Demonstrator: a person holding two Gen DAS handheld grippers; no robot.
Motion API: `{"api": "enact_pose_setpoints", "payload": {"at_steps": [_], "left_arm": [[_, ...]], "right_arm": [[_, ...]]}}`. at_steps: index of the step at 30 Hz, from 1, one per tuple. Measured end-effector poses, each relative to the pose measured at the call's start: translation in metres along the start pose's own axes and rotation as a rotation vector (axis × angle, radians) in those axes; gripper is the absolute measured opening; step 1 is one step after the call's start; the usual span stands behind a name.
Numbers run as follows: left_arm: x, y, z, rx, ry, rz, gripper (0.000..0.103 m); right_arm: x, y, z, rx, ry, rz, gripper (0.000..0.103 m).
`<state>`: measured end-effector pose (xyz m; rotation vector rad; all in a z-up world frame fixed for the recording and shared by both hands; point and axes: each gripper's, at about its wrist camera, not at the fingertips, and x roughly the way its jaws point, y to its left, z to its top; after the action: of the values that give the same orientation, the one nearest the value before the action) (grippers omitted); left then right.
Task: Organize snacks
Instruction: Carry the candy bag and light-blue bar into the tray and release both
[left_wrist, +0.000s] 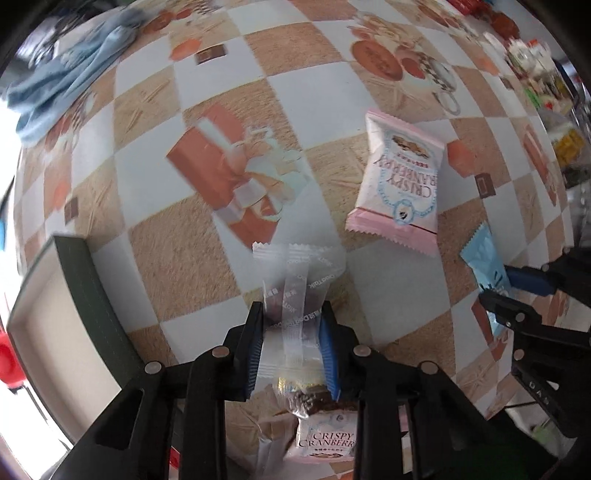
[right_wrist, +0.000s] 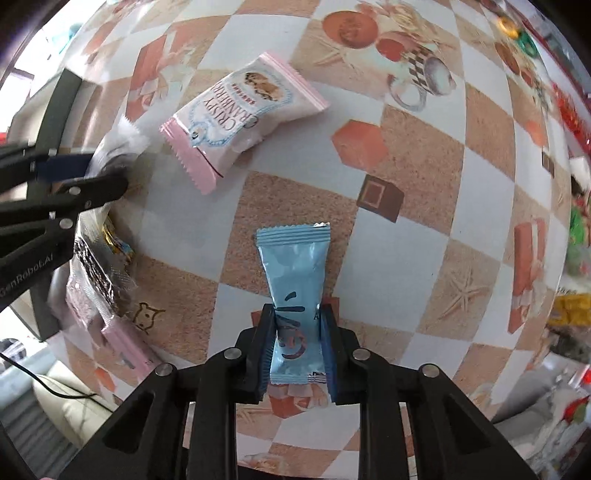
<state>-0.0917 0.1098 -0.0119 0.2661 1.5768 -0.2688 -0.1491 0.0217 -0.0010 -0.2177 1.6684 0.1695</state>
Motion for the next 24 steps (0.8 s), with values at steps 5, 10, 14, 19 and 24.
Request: {"api": "enact_pose_setpoints", "payload": {"at_steps": [5, 10, 14, 19, 24], "left_arm": [[-0.012, 0.018, -0.022, -0.093, -0.035, -0.012, 0.031], [-0.033, 0.033, -0.037, -0.152, -0.09, -0.01, 0.031], [-0.052, 0.056, -0.076, -0.208, -0.137, -0.034, 0.031], [-0.077, 0.064, -0.084, -0.25, -0.179, -0.047, 0.031], [-0.1, 0.079, -0.097, -0.302, -0.213, -0.05, 0.031]], "right_arm": [[-0.007, -0.019, -0.015, 0.119, -0.004, 0.137, 0.024], [-0.018, -0.027, -0.024, 0.148, -0.008, 0.168, 0.024], [-0.032, -0.024, -0.021, 0.156, -0.02, 0.177, 0.024], [-0.054, -0.01, -0.013, 0.127, -0.044, 0.175, 0.024], [-0.076, 0.024, 0.004, 0.064, -0.072, 0.182, 0.024]]}}
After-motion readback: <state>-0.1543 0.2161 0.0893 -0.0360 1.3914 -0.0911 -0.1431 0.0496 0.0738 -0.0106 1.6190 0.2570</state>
